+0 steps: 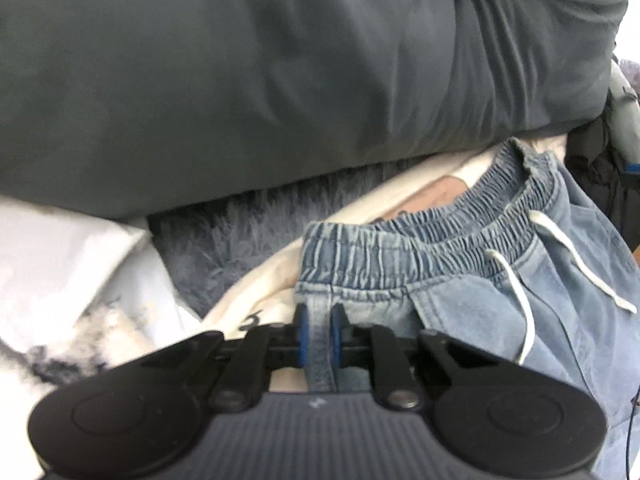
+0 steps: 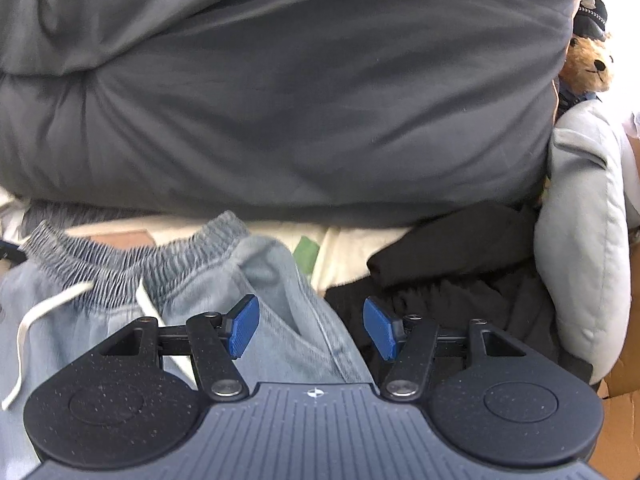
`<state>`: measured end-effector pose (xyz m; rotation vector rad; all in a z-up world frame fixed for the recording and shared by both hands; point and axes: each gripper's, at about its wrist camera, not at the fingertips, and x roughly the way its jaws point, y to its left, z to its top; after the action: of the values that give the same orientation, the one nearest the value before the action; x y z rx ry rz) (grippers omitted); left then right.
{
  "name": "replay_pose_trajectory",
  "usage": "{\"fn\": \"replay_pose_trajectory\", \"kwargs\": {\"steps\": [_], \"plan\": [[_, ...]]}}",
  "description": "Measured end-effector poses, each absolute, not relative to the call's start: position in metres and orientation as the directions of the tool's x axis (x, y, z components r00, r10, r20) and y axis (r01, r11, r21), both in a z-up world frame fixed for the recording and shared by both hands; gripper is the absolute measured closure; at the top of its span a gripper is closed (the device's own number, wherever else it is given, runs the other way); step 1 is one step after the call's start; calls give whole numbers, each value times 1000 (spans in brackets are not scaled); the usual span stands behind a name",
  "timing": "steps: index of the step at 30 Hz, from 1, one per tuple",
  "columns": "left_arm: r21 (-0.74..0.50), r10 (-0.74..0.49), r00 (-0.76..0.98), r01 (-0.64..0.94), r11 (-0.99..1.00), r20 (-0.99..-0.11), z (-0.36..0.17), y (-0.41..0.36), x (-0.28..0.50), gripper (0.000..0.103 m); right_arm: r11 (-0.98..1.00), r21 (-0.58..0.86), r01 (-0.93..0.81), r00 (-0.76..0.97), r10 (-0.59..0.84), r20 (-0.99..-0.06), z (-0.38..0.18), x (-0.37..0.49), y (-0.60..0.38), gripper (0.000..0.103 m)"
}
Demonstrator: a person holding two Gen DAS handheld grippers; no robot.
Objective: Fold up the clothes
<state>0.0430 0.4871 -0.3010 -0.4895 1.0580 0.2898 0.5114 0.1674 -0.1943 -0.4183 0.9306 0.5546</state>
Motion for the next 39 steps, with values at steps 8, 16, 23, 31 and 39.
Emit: {"fn": "replay_pose_trajectory", "kwargs": {"steps": [8,16,23,31,39], "plan": [[-276,-9,437,-552,787,-900,-302,502,30,91,833,-35,-552,484,286,-827,-215,538,195,39],[-285,-23,443,-535,795,-896,-306,501,27,91,801,-81,-593,463,257,-848,-255,557,234,40],[-305,-34,462,-528,793,-886,-304,501,24,87,753,-151,-640,438,196,-877,-283,558,247,43],[-360,-62,517,-501,787,-854,-302,502,30,53,631,-236,-739,410,144,-901,-299,553,256,46],[-320,-82,485,-432,843,-871,-310,493,44,51,415,-291,-862,364,108,-925,-317,544,279,65]]}}
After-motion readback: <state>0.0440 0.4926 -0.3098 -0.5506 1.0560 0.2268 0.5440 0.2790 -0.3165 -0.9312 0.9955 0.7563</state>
